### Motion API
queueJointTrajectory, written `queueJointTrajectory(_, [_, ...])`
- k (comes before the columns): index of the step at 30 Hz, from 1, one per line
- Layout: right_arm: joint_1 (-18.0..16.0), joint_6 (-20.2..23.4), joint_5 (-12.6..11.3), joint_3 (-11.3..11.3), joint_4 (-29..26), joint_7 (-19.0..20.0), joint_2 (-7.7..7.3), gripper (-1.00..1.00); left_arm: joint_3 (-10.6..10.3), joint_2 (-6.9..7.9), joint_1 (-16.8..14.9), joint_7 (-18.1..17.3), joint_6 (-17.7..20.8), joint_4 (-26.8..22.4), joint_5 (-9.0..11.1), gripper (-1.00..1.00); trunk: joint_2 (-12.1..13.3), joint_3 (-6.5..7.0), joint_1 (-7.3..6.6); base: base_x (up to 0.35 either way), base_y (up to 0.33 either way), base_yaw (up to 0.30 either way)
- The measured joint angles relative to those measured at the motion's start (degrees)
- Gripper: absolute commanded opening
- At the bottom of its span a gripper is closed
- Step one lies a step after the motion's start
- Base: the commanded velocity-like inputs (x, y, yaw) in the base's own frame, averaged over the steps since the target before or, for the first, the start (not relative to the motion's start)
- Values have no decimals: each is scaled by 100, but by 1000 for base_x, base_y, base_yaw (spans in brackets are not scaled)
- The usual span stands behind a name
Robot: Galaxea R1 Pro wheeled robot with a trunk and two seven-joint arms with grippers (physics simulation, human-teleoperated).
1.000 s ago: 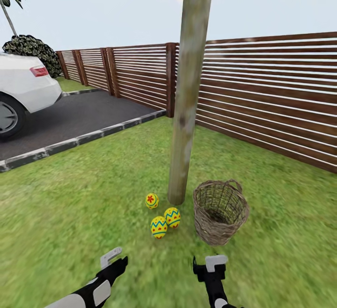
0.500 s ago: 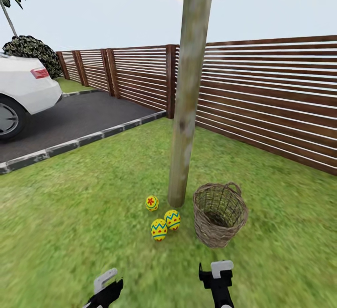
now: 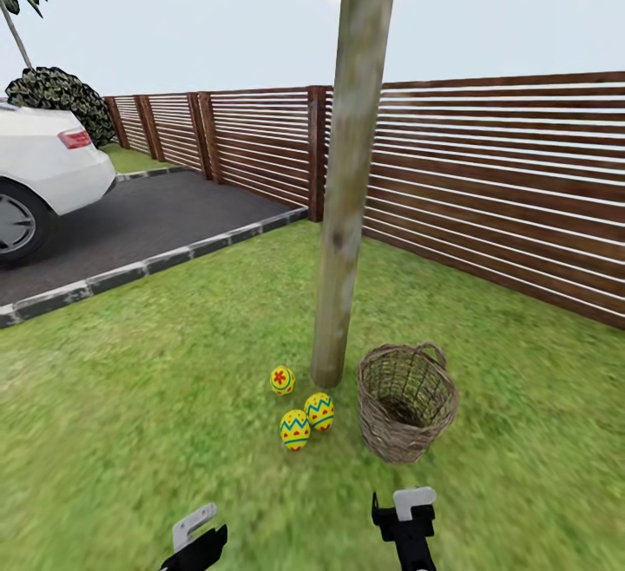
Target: Take the three Easter eggs out of the wicker basket on the lawn in the garden, then place them on the lawn next to a single tree (choose any tree) so that all three eggs are next to the same tree and none are left in the basket.
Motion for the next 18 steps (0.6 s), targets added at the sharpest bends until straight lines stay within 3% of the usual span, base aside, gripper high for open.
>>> queueJointTrajectory(10, [331,173,2,-2,223,-3,-10,100,1,-5,24,9,17,0,0,100,401,179,-220,0,0,0])
queueJointTrajectory(18, [563,184,9,-1,236,-3,-36,100,0,1,599,21,32,1,1,100,722,323,-395,0,0,0])
